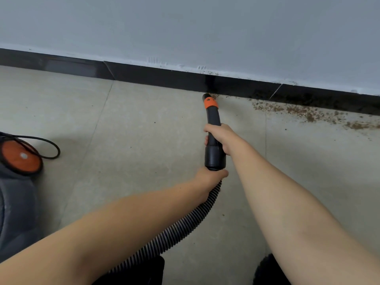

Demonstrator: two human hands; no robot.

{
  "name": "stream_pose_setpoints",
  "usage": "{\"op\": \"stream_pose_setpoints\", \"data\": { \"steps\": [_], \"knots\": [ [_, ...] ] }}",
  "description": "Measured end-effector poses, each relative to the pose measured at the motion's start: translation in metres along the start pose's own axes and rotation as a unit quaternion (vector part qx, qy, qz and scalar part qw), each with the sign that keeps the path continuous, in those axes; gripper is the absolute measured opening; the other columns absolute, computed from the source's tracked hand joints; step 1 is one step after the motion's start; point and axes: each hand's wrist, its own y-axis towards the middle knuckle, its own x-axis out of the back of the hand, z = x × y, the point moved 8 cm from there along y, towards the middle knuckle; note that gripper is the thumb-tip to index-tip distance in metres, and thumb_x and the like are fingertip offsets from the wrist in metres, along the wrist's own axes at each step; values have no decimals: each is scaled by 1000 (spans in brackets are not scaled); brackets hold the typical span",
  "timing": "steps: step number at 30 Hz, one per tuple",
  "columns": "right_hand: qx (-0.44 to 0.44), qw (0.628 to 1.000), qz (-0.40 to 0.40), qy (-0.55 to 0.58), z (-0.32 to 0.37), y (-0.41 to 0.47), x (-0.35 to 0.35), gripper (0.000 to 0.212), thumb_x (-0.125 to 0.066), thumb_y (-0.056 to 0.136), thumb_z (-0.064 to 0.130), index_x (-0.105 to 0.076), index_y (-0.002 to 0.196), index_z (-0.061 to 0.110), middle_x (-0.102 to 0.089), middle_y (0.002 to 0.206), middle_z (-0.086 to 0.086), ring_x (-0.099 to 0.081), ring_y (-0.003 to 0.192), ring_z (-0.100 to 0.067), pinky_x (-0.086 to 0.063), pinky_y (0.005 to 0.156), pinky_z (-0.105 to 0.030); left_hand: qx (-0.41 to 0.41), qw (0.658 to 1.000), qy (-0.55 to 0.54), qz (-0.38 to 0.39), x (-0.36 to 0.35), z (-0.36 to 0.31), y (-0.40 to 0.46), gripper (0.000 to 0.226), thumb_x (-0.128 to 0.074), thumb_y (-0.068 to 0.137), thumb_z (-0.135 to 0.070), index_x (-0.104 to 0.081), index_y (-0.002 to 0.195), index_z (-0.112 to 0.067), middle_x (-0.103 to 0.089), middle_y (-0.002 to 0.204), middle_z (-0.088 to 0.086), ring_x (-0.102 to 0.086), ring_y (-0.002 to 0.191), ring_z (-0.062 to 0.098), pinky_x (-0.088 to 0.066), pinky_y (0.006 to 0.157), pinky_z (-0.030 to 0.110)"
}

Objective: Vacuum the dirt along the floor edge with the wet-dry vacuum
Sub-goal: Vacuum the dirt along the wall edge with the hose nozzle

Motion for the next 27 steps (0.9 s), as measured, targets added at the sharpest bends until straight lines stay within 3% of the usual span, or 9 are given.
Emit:
{"op": "stream_pose_setpoints", "data": {
  "steps": [15, 27],
  "knots": [
    [-12, 992, -90, 87, -12, 8, 67, 11, -58, 85, 10, -48, 90, 12, -55, 65, -7, -54, 51, -18, -50, 57, -29, 4, 997, 68, 48, -36, -13, 12, 17, -66, 82, -10, -52, 90, -15, -51, 70, 5, -48, 55, 16, -43, 50, 23],
    [4, 998, -40, 42, -2, 15, 19, 16, -58, 85, 10, -48, 96, 11, -56, 65, -8, -54, 48, -18, -50, 54, -27, -9, 1000, 16, 7, -4, -9, 10, 17, -65, 84, -10, -50, 85, -18, -50, 70, 5, -47, 55, 16, -43, 49, 22]
  ]
}}
